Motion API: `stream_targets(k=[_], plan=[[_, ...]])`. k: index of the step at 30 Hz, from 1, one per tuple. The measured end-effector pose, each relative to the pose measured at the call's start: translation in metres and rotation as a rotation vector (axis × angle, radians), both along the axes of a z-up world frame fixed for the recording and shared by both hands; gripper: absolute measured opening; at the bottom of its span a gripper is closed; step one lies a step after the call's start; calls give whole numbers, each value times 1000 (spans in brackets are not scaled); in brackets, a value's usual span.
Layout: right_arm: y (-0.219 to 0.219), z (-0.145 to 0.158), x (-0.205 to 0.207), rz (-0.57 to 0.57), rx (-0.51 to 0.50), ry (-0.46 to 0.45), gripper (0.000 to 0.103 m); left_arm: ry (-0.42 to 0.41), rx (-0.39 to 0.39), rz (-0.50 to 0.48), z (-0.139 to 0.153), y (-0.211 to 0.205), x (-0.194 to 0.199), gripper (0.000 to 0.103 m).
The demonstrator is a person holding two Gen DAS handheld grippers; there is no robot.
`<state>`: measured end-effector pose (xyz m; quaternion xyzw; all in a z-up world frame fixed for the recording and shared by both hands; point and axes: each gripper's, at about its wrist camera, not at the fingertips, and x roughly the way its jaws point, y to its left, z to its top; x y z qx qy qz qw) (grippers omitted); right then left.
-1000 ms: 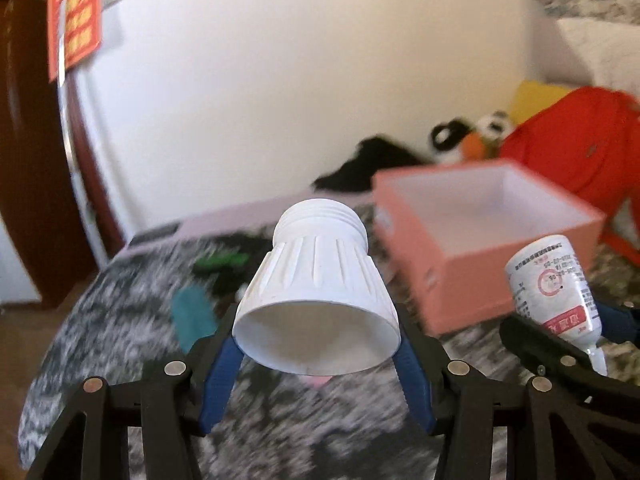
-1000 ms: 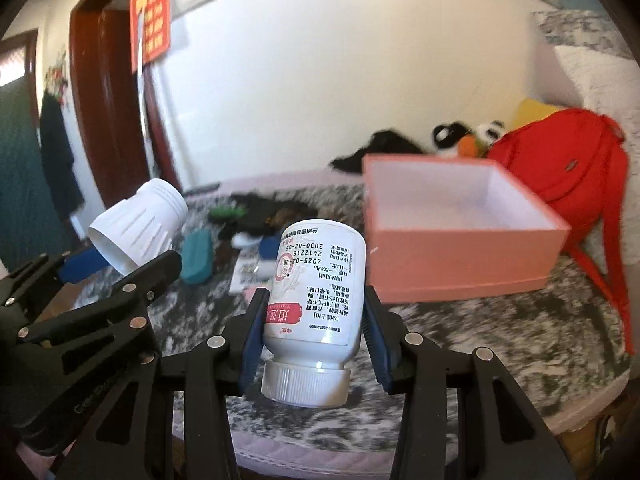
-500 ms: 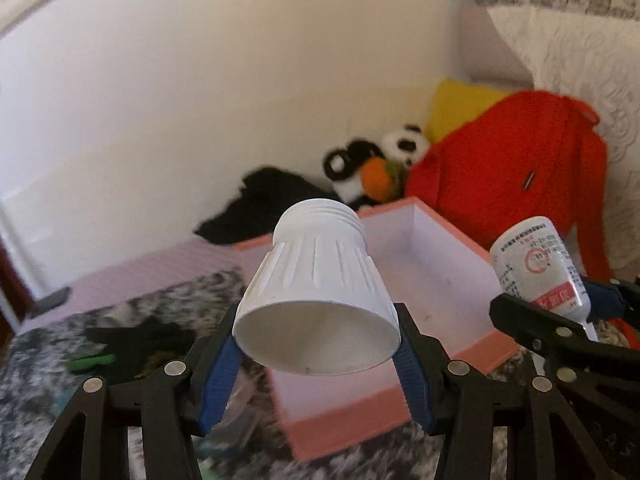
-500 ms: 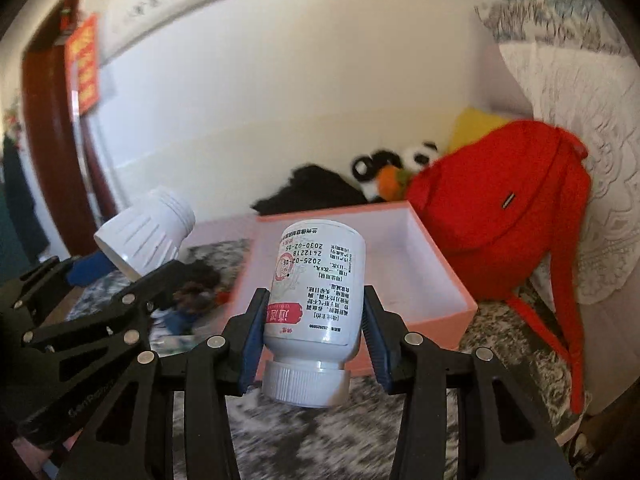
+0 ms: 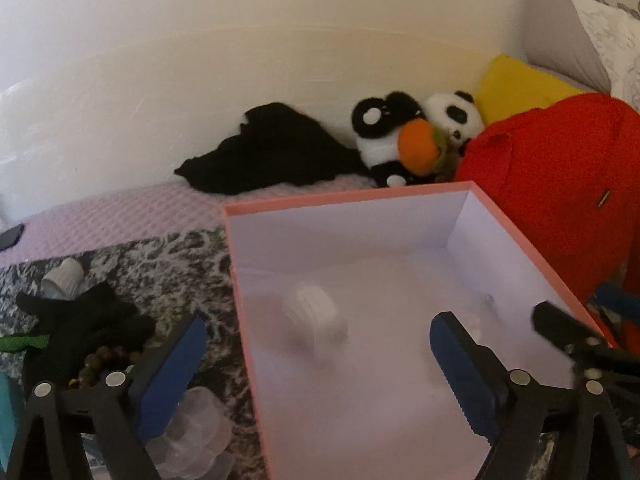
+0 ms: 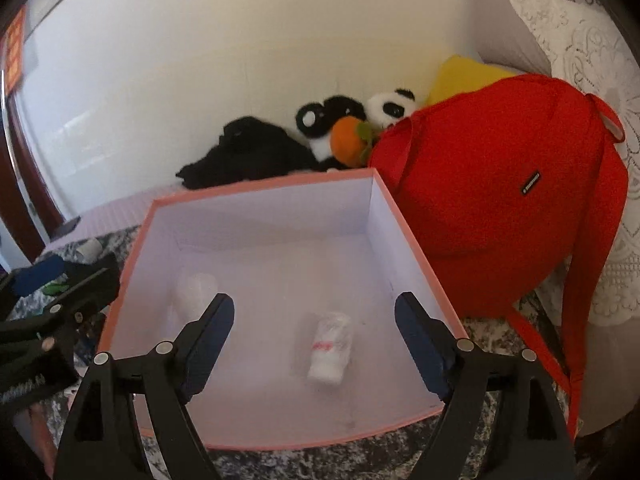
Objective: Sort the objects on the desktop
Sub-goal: 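Carry both items over the pink box and open both tools to drop them, then move both tools back toward the items on the bed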
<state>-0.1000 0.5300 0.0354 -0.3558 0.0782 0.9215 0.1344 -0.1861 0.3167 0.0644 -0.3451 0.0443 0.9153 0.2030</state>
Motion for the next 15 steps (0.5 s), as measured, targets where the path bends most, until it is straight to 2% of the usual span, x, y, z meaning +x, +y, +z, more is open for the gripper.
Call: stream_targets(k=[4,6,8,11,15], plan=[[-27,9,17,24,7,49,86,0,7,19,0,-28,9,94],[-53,14,33,58,3,80,86,14,2,63,-3,-61,23,94],[-83,14,48,112,-5,103,93,22,-6,114,-8,-97,36,96],[-138,-4,67,228,-33,95,95,12,-47,221,-31,-166,57,96],[-215,-47,77,396,-84,15,95,-52,-82,383,-77,-257,75,97]])
